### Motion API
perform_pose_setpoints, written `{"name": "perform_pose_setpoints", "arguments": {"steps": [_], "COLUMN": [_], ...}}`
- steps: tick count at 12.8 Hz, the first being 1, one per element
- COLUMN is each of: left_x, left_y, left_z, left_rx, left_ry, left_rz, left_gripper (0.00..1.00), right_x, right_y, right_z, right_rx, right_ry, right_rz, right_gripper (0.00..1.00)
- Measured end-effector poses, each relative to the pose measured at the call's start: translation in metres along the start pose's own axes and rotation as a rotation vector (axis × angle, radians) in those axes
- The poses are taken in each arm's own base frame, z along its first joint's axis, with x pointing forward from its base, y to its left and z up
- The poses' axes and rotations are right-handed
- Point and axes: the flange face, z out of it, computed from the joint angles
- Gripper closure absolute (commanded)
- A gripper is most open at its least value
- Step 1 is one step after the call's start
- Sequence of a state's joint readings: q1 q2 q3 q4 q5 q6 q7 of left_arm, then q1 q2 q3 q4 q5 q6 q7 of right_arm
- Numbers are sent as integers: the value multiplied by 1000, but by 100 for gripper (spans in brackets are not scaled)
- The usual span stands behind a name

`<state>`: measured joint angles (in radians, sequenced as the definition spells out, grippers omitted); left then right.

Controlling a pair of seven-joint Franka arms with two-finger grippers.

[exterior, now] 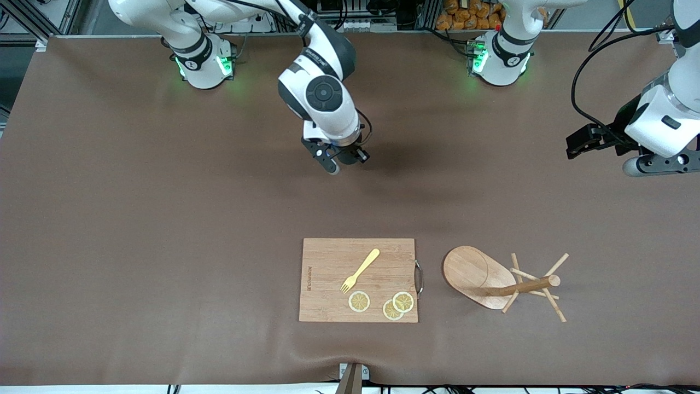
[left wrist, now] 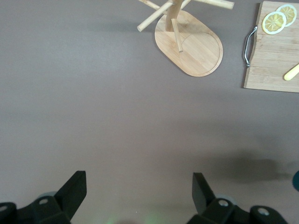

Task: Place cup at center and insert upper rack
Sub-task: 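Carry the mug with the right gripper to the table's middle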

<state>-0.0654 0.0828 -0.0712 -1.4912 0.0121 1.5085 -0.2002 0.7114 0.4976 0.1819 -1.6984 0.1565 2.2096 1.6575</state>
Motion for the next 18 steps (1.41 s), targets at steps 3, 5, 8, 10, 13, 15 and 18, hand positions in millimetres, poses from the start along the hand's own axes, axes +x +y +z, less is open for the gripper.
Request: {"name": "perform_pose_setpoints", "arguments": {"steps": [3,5,8,10,13,15,18], "left_x": [2,2,2,5,13,14,13], "left_y": [0,0,0,-2,-5,-1,2], "left_z": [3,4,4,3,7,9,7], "left_rx": [1,1,1,-1,34,38,37], "left_ry": [-5,-6,-7,2,6,5,8], "left_rz": [0,0,-3,-7,-7,-2,3], "left_gripper": [0,0,0,0,0,0,0], "right_x": [-5,2,8,10,11,12,15], "right_y": [-1,-2,-3,-3,-3,-3,-7], "right_z": [34,53,71,77,81,80,66], "right_rx": [-11,-20,-15,-19,-22,-21,-14], "right_ry": [-1,0,0,0,1,4,9], "right_rz": [14,46,75,95,101,102,90], "right_gripper": [100,98,91,77,0,0,0]}}
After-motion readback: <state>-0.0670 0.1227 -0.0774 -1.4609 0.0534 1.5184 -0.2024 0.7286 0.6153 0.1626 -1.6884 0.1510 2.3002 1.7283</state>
